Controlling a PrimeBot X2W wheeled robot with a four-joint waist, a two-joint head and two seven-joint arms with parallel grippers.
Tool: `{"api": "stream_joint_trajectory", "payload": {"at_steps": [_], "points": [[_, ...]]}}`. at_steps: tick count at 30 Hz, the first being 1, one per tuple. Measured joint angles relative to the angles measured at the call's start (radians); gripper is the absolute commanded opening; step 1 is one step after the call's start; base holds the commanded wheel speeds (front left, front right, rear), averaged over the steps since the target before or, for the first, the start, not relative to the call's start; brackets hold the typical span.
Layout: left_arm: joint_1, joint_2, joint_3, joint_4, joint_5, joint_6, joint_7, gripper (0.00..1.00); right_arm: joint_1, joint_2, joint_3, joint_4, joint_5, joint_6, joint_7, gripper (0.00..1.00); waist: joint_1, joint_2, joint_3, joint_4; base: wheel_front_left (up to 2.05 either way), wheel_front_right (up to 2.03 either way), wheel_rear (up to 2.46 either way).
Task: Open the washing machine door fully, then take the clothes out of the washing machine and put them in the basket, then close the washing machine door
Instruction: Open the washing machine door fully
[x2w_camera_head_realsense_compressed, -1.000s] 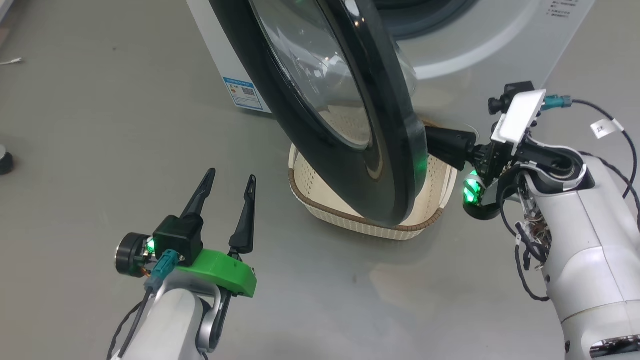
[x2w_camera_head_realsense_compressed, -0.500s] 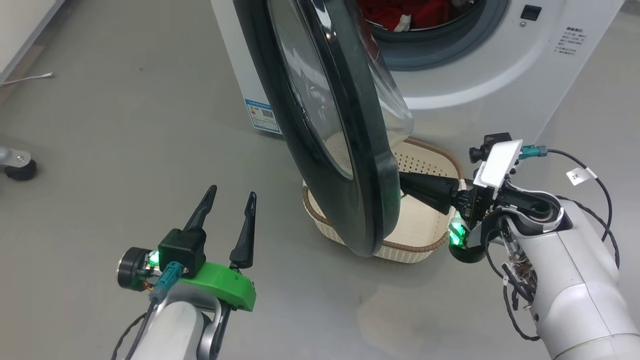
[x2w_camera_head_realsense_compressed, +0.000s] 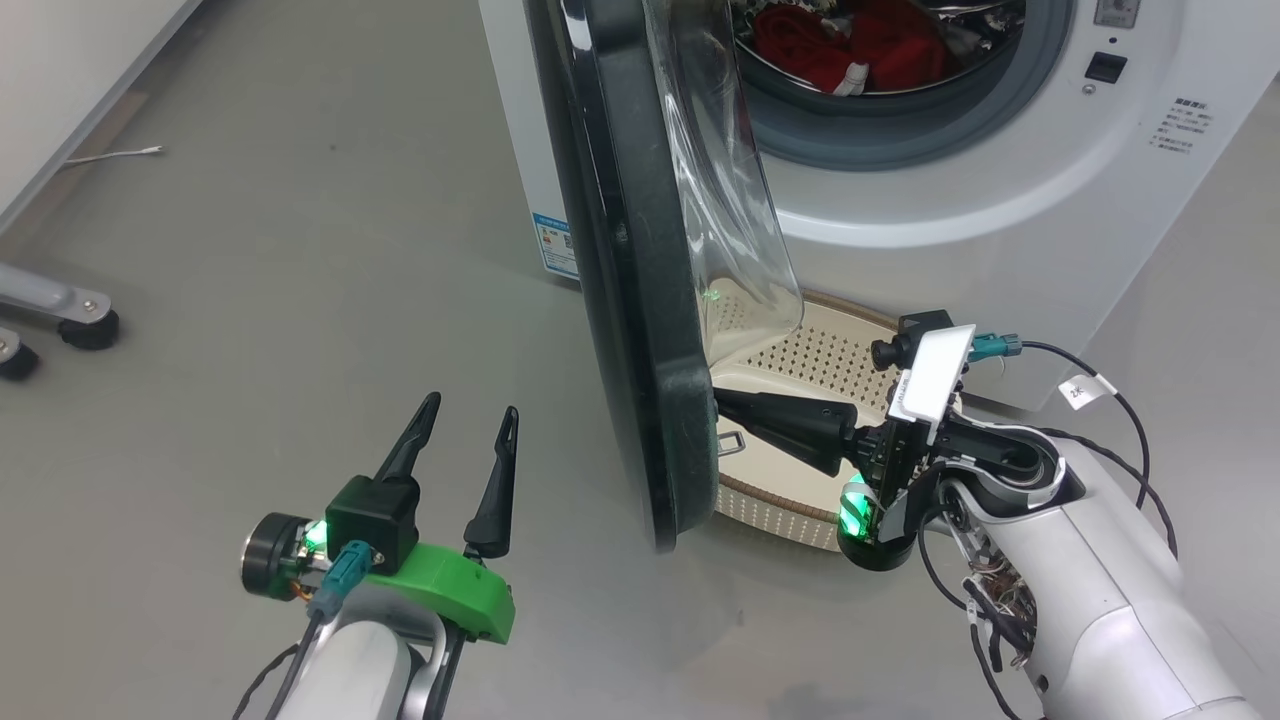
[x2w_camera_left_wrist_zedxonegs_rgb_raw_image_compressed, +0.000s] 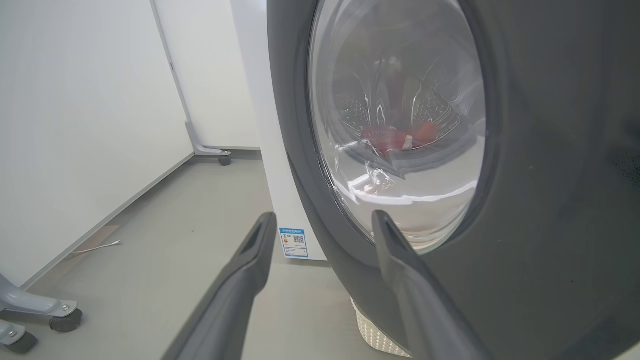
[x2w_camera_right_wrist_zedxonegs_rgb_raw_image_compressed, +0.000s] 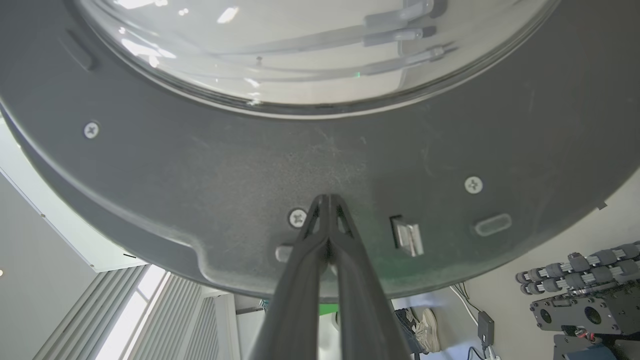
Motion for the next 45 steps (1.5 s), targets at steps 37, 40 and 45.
{"api": "stream_joint_trajectory", "payload": {"at_steps": [37, 40, 45], "points": [[0.04, 0.004, 0.07, -0.014, 0.011, 0.01, 0.0, 1.0, 0.164, -0.03, -0.101, -0.194, -0.068, 0.007, -0.428, 1.0, 0.0, 0.0, -0.031, -0.068, 0.0, 0.0, 0.0], [0.051, 0.004, 0.072, -0.01, 0.012, 0.01, 0.0, 1.0, 0.216, -0.042, -0.12, -0.214, -0.101, 0.007, -0.473, 1.0, 0.0, 0.0, -0.04, -0.073, 0.0, 0.0, 0.0], [0.066, 0.009, 0.086, -0.001, 0.014, 0.01, 0.0, 1.0, 0.306, -0.063, -0.121, -0.246, -0.211, 0.007, -0.575, 1.0, 0.0, 0.0, -0.058, -0.089, 0.0, 0.0, 0.0]]}}
